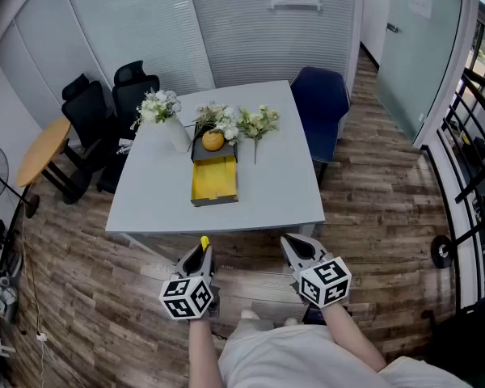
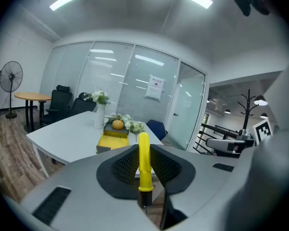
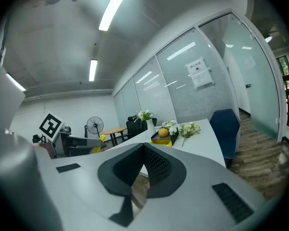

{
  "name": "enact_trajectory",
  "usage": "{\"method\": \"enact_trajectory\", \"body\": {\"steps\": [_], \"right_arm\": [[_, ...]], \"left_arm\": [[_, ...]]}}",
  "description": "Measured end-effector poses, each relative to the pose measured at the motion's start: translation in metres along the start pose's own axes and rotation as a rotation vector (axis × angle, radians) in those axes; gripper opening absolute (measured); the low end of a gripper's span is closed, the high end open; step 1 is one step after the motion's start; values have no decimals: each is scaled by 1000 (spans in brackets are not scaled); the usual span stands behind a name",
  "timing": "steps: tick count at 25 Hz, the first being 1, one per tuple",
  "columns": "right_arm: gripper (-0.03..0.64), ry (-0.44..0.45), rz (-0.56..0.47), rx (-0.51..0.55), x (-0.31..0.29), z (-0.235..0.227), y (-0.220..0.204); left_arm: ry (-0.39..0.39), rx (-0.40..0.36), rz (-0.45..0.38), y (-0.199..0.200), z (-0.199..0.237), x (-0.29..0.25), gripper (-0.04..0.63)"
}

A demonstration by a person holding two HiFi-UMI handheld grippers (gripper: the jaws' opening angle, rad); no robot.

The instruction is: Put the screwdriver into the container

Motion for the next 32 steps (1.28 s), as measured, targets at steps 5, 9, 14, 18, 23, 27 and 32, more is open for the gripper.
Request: {"method": "enact_trajectory", "body": {"steps": [5, 9, 14, 18, 23, 27, 32], "right_arm": [[15, 9, 6, 11, 4, 3, 0], [15, 14, 17, 8, 9, 3, -4], [15, 20, 30, 5, 20, 1, -6], [15, 4, 48, 6, 21, -9, -15], [15, -13, 64, -2, 5, -23, -15], [17, -13, 92, 4, -23, -38, -17], [15, -29, 122, -5, -78, -76, -11]], "left_arm": [[2, 7, -2, -1, -3, 4, 75], [10, 17, 8, -6, -5, 6, 75], [19, 43, 8, -10, -11, 11, 75], [16, 56, 20, -16, -12, 2, 75], [10, 92, 9, -10, -3, -15, 75], [0, 126, 13, -3, 11, -47, 75], [-8, 156, 27, 14, 36, -106, 75]]}}
Point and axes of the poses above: the fingertips, and each gripper's own axes: x backward along the fingers, z to its left, y out of its top, the point moved 1 cm from there along x, backward along the fingers, and after that the axes turned 5 degrees about y, right-handed, at the moved point
